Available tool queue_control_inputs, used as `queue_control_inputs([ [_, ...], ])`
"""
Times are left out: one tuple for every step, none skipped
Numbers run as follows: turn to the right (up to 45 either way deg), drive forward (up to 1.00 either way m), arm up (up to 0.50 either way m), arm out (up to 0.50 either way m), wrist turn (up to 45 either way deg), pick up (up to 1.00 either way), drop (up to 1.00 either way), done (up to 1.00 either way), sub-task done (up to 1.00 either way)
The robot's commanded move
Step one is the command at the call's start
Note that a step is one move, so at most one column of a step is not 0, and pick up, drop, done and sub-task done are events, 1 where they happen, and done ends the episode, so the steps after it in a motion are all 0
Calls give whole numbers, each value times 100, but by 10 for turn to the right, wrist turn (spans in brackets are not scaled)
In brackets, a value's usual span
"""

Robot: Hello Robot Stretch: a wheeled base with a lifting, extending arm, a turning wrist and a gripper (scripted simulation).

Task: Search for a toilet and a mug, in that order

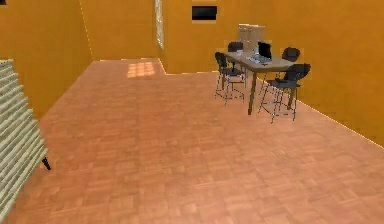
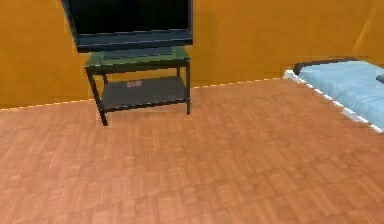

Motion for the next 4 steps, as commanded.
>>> queue_control_inputs([
  [0,100,0,0,0,0,0,0,0],
  [0,100,0,0,0,0,0,0,0],
  [0,100,0,0,0,0,0,0,0],
  [-330,0,0,0,0,0,0,0,0],
])
